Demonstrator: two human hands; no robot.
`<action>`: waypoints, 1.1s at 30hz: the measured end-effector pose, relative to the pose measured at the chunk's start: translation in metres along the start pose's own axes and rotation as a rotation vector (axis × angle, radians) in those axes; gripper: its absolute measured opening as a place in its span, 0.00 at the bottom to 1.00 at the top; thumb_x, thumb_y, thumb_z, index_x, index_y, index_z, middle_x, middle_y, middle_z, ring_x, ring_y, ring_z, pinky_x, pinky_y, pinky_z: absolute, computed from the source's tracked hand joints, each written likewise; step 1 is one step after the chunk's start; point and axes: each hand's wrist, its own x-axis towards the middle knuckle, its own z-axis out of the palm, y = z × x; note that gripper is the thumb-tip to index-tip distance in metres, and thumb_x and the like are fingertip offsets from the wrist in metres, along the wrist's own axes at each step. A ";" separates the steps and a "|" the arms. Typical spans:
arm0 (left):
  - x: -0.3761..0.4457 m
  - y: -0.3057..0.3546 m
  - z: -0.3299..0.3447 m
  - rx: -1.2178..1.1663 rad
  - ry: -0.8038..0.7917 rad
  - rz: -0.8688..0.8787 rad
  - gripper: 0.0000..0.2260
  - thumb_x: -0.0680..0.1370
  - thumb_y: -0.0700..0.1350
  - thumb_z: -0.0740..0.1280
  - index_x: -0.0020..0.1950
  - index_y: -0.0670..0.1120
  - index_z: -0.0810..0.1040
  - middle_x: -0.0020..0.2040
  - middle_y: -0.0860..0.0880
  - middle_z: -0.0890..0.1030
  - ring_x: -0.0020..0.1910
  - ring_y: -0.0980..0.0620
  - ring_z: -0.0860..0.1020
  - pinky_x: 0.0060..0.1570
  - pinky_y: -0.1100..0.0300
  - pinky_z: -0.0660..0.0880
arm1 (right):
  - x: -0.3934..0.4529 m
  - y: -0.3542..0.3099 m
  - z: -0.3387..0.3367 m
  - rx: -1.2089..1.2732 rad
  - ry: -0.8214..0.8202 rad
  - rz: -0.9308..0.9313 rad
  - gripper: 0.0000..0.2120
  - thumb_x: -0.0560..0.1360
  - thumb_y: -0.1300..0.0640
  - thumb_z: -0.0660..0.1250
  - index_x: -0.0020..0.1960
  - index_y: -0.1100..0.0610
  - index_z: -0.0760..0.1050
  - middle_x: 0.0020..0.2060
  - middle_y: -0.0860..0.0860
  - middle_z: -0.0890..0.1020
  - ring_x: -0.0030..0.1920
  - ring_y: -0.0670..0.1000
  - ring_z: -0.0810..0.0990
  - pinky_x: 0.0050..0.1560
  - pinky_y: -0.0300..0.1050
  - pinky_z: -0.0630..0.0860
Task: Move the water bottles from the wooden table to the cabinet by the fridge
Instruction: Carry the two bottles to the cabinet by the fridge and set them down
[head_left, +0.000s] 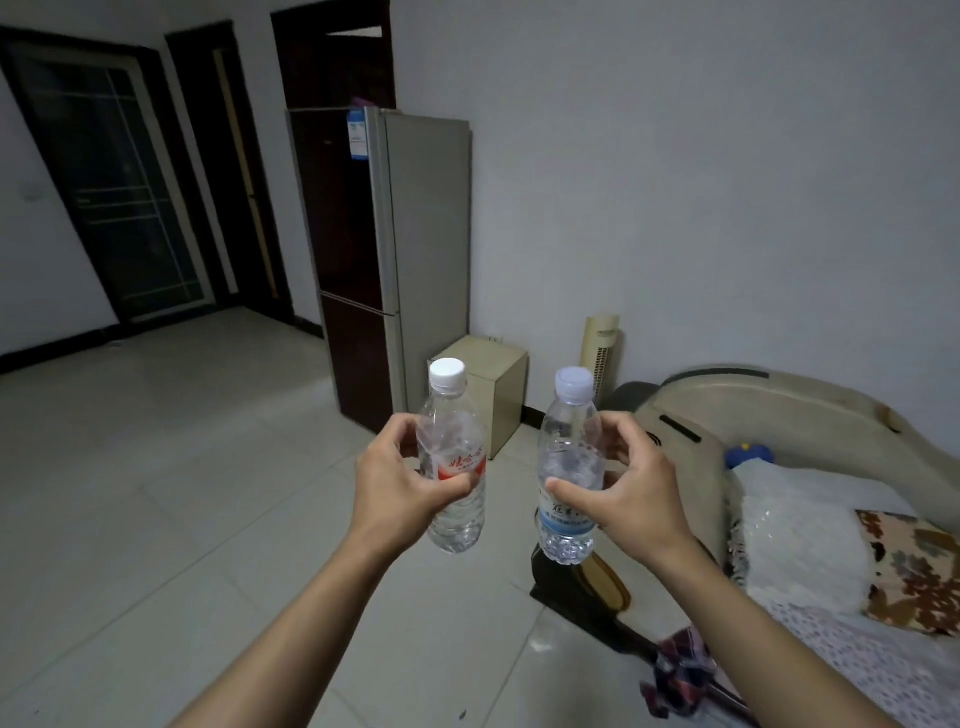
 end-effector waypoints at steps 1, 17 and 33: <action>0.015 -0.010 -0.001 -0.008 0.005 0.003 0.25 0.60 0.47 0.84 0.51 0.53 0.76 0.48 0.57 0.82 0.49 0.60 0.81 0.48 0.52 0.83 | 0.014 0.002 0.011 -0.011 0.003 -0.005 0.32 0.60 0.50 0.83 0.60 0.47 0.73 0.51 0.43 0.81 0.52 0.41 0.80 0.48 0.35 0.80; 0.237 -0.128 -0.017 -0.054 -0.033 0.013 0.25 0.57 0.47 0.83 0.49 0.55 0.76 0.45 0.57 0.83 0.45 0.56 0.82 0.44 0.52 0.83 | 0.209 0.040 0.150 -0.033 0.015 0.049 0.32 0.56 0.39 0.80 0.56 0.41 0.72 0.50 0.45 0.82 0.52 0.49 0.82 0.48 0.53 0.83; 0.468 -0.179 0.060 -0.015 -0.070 0.045 0.25 0.58 0.44 0.83 0.50 0.53 0.78 0.46 0.53 0.85 0.45 0.52 0.85 0.46 0.45 0.83 | 0.440 0.148 0.207 0.113 0.093 0.039 0.33 0.58 0.42 0.80 0.59 0.46 0.72 0.52 0.43 0.81 0.53 0.47 0.82 0.51 0.51 0.83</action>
